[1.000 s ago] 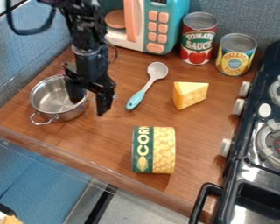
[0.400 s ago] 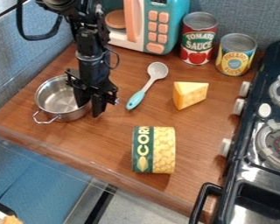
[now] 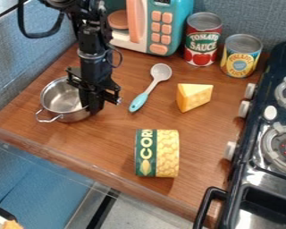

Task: Put the silver pot on top left side of the table in front of the microwave

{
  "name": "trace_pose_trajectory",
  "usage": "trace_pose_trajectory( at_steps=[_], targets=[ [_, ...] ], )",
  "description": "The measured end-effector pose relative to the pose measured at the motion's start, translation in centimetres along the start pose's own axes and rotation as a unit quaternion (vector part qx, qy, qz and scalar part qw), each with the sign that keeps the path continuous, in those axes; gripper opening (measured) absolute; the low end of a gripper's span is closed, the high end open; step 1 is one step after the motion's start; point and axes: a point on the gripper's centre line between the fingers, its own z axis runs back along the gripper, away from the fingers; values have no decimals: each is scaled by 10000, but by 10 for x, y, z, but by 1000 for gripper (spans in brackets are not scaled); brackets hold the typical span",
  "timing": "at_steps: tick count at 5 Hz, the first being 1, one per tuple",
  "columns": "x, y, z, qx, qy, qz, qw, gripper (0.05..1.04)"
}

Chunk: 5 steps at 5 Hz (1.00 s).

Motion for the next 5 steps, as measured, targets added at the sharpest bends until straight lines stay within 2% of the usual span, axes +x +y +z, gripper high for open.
trace_pose_trajectory(
  at_steps=[1,2,3,4,5],
  targets=[
    [20,-3,23,27,-287,-245,9993,80],
    [47,-6,47,171,-668,-467,9965,70],
    [65,-3,54,238,-730,-527,9957,69],
    [69,-4,28,115,-328,-618,9975,69],
    [75,7,15,-51,-178,-404,9990,69]
  ],
)
